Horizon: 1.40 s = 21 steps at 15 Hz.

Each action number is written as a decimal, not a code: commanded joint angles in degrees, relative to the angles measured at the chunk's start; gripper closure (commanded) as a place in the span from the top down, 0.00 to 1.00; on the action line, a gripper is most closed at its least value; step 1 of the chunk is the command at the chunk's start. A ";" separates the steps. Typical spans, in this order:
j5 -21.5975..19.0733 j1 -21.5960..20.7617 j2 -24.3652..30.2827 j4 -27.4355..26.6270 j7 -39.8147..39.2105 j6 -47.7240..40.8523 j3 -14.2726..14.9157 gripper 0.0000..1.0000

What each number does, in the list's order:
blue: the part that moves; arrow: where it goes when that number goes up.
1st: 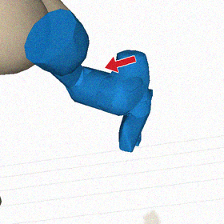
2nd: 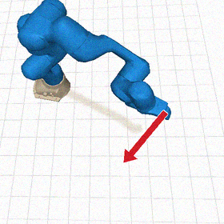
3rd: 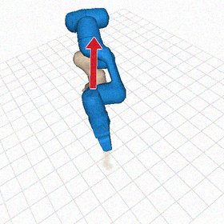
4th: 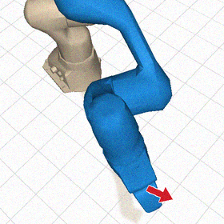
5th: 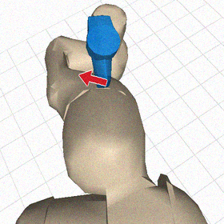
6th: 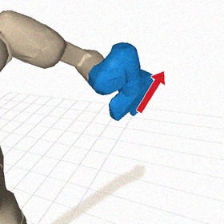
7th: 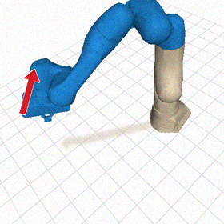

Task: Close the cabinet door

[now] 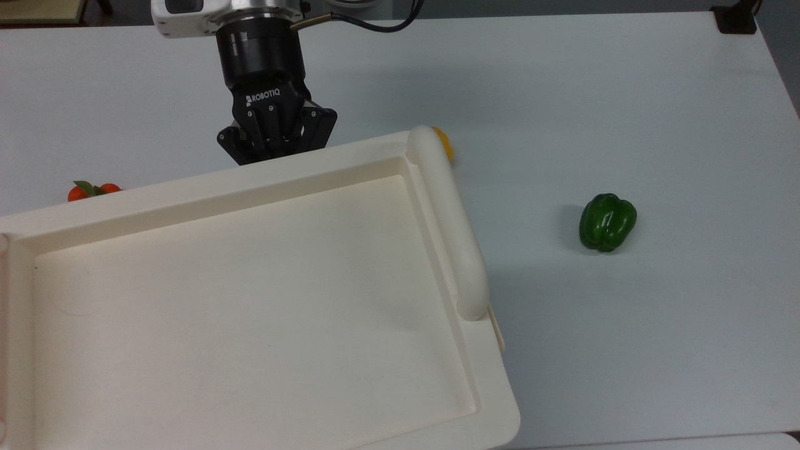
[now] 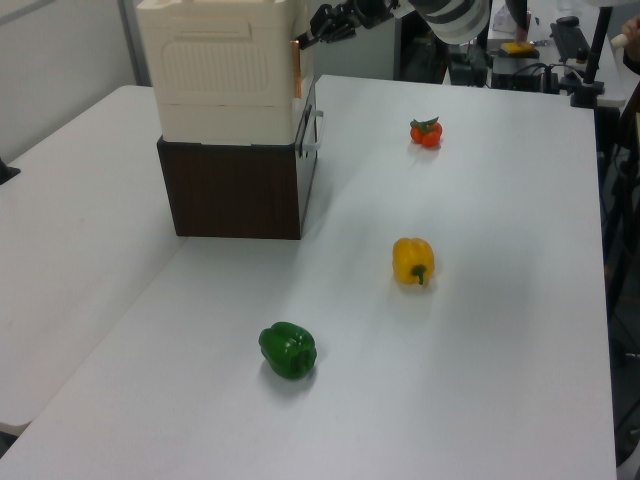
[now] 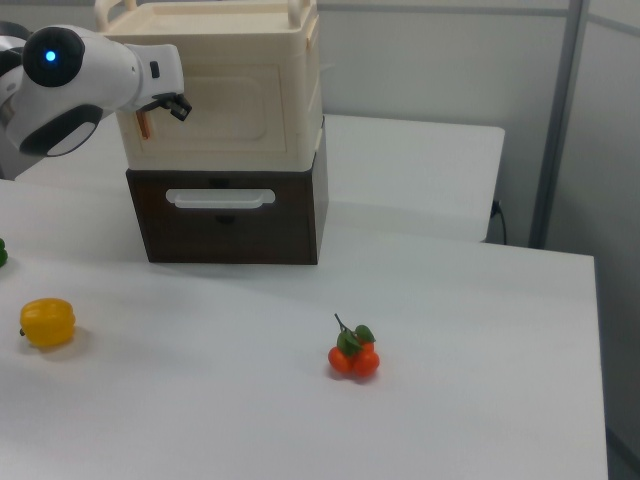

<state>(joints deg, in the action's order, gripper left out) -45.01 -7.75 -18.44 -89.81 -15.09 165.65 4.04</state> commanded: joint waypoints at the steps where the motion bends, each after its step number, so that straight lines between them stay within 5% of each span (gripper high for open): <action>1: -1.04 -0.51 -1.51 1.83 0.50 1.70 -0.09 0.00; 9: -0.16 -0.51 5.78 -7.12 -0.99 -0.84 0.00 0.00; 13: 5.36 -0.07 10.44 -8.37 -2.76 -19.70 3.67 0.04; 14: 7.38 -0.07 11.58 -8.45 -2.67 -25.06 5.26 0.12; 18: 13.88 -0.42 15.10 -7.93 2.33 -45.20 11.50 0.70; 21: 23.71 -0.60 17.73 -7.75 10.92 -54.70 12.22 1.00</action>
<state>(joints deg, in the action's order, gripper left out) -29.62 -7.04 -4.67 -95.35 -12.46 118.03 15.40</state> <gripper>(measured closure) 0.502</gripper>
